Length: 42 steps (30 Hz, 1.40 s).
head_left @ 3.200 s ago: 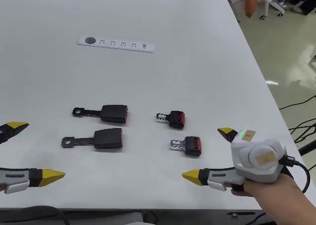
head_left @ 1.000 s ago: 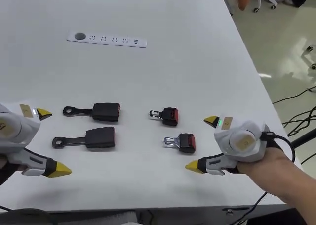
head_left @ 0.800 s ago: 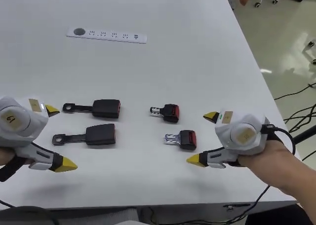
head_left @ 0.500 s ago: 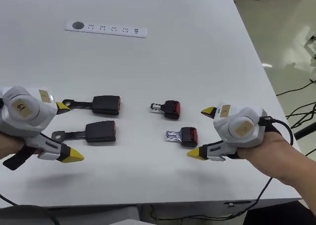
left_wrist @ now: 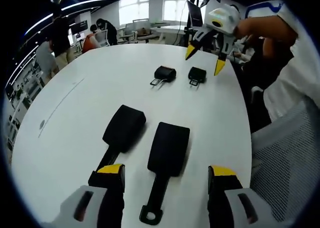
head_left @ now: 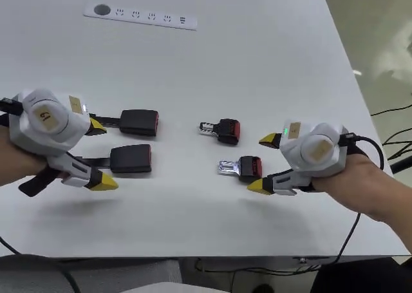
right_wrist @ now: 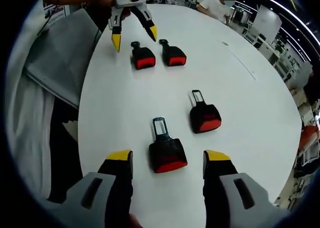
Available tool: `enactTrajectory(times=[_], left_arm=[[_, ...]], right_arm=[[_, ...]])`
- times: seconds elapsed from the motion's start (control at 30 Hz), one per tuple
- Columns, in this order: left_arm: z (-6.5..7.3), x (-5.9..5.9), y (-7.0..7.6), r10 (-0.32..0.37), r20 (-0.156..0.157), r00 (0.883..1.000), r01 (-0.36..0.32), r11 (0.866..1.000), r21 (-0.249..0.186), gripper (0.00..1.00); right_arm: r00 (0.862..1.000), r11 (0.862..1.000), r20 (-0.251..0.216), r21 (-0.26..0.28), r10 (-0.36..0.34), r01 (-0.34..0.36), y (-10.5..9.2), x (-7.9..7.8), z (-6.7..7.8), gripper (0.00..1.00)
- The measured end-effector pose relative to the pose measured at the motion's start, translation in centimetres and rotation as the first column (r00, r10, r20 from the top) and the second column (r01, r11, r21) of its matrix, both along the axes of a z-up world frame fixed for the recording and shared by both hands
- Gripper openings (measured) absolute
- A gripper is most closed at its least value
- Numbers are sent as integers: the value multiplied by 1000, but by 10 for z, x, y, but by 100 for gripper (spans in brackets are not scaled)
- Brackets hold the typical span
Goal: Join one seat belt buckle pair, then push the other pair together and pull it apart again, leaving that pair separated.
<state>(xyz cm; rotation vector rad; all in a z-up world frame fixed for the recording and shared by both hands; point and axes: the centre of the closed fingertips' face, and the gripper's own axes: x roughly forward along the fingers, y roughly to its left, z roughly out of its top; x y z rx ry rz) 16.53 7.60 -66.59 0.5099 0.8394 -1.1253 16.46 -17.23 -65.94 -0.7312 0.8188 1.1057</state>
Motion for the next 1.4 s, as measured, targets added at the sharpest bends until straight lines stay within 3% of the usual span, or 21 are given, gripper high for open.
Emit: enactTrajectory(times=[0.23,0.3,0.67,0.87,0.97,1.1,1.23,1.4], left_arm=[[-2,4,-8,-39,9,999,39,999,-1,62],[-3,4,-12,-51,-3,999,51,999,1,60],[-12,7,-19,-131,-11,991,131,991,12,45],[-10,1,-26,-196,-14,980,197,980,5,41],[-15,-1,-25,-231,-13,973,231,972,43,40],[-18,1,-25,-239,-9,971,239,970,48,37],[-17,3,-24,-248,-4,969,248,967,59,34],[-21,2,-24,-285,10,958,283,954,95,34]], right_arm=[[998,999,-43,-3,41,-41,-2,0,-9,50],[997,999,-55,-3,47,-47,-2,1,-12,49],[987,994,-124,-13,102,-104,2,-6,-23,43],[986,994,-127,-12,110,-112,2,-4,-27,42],[985,993,-131,-13,116,-119,2,-4,-29,41],[983,993,-141,-10,118,-121,1,-1,-37,36],[981,992,-143,2,127,-128,1,-3,-32,34],[977,986,-138,-1,163,-164,0,-3,-34,33]])
